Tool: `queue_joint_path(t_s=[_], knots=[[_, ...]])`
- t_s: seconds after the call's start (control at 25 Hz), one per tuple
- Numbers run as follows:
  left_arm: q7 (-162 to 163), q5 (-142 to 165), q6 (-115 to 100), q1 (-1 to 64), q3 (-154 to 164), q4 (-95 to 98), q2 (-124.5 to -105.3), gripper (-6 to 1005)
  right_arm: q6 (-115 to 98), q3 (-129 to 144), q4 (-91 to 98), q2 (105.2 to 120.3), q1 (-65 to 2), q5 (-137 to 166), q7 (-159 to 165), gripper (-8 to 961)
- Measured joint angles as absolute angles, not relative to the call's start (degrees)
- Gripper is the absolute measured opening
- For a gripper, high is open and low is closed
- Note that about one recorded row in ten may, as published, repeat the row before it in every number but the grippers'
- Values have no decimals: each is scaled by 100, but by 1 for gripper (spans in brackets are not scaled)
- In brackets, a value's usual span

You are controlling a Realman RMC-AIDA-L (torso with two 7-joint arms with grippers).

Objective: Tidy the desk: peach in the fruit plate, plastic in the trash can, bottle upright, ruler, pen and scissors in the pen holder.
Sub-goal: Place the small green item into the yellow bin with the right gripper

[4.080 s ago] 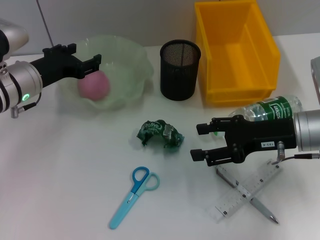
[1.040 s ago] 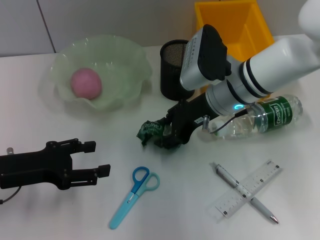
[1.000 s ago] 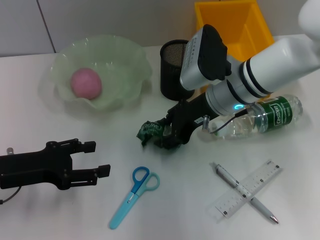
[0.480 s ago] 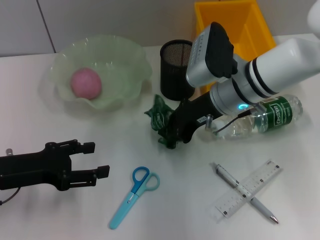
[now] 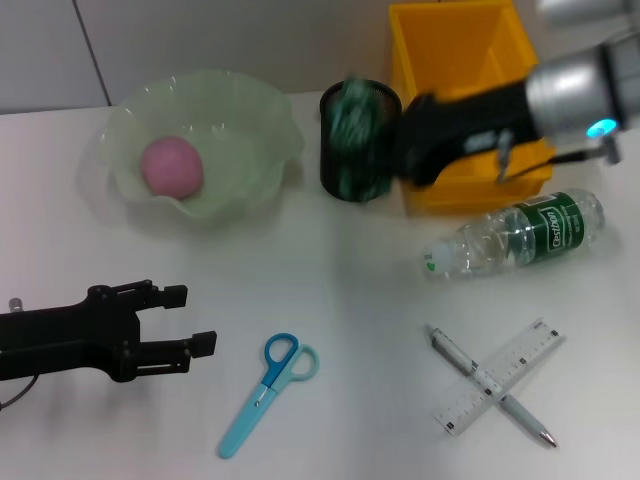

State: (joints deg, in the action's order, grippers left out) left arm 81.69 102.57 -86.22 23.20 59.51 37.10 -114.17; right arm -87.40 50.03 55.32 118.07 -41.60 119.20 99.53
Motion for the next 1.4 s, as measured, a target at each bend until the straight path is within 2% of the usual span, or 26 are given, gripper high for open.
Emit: queue_joint_path(t_s=[0.12,0.36,0.52,0.8,1.08,1.4], knots=[[8171,10258,-8622,2326,5950,3709,-11417,817,-8418,4255,5600,11758,-3956,11450,9753,6],[8172,10257,-8622,2352,5950,3709,-11417,816,-7093,4019,5545,11766,-3856,11448,9815,7],[8193,10257,-8596,2372,5950,3709,-11417,815,-6432,4048,5364,11716,-3999,12077,10266,6],[8251,10257,-8570,2374,5950,3710,-11414,814,-6029,4095,5172,11741,-4180,12769,10807,52],[8290,10257,-8557,2377,5950,3735,-11409,813,-5970,4167,5073,11748,-4219,12957,10889,259],[8301,10257,-8550,2381,5950,3749,-11408,812,-6019,4188,5016,11702,-4228,12976,10943,627]])
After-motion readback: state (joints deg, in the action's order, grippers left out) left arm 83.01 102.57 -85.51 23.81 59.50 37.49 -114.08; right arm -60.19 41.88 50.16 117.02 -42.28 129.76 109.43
